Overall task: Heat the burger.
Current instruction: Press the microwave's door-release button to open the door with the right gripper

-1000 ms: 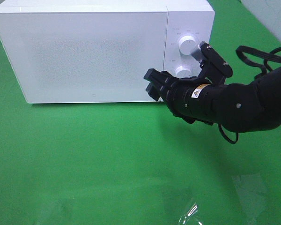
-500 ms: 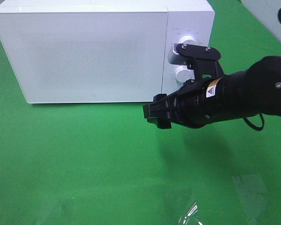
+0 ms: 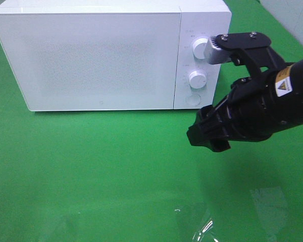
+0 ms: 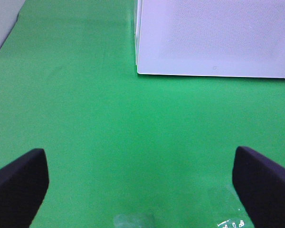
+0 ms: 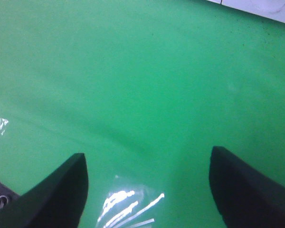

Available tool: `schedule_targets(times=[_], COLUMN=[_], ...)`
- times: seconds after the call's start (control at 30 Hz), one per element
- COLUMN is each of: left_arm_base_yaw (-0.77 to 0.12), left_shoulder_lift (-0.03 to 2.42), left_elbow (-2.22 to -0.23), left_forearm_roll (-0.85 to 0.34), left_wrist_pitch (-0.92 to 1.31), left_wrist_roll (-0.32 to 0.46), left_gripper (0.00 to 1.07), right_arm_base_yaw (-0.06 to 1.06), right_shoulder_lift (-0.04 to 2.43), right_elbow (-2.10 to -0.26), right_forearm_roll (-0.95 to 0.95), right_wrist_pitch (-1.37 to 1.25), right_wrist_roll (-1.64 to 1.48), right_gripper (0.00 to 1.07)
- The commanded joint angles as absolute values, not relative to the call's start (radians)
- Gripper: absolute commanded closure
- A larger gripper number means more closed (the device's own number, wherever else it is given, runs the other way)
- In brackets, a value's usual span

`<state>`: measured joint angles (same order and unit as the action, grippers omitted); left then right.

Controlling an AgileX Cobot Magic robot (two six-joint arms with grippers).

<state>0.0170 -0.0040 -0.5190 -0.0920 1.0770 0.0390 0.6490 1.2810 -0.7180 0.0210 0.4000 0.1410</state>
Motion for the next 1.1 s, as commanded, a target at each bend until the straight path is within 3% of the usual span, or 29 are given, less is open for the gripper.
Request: schedule_targets(times=[0.03, 0.4, 0.77, 1.1], left_arm_base_yaw=[0.019, 0.019, 0.019, 0.019], left_shoulder_lift=[-0.021, -0.021, -0.021, -0.021], left_elbow=[-0.516, -0.516, -0.516, -0.516], left_forearm_roll=[-0.100, -0.100, -0.100, -0.100], left_wrist_pitch=[1.068, 1.068, 1.068, 1.068], left_wrist_roll=[0.035, 0.035, 0.035, 0.035], left_gripper=[0.10, 0.10, 0.10, 0.10], right_arm_base_yaw=[0.644, 0.644, 0.641, 0.394], right_shoulder_lift=[1.183, 0.970, 0.646, 0.403], right_elbow=[-0.717, -0.713, -0.536, -0.510], right_forearm_roll=[0.000, -0.025, -0.095, -0.029], right_wrist_pitch=[0.557, 0.769, 0.808, 0.832], right_wrist_roll=[0.131, 0.130, 0.158, 0.177], right_gripper=[0.38, 0.38, 0.38, 0.38])
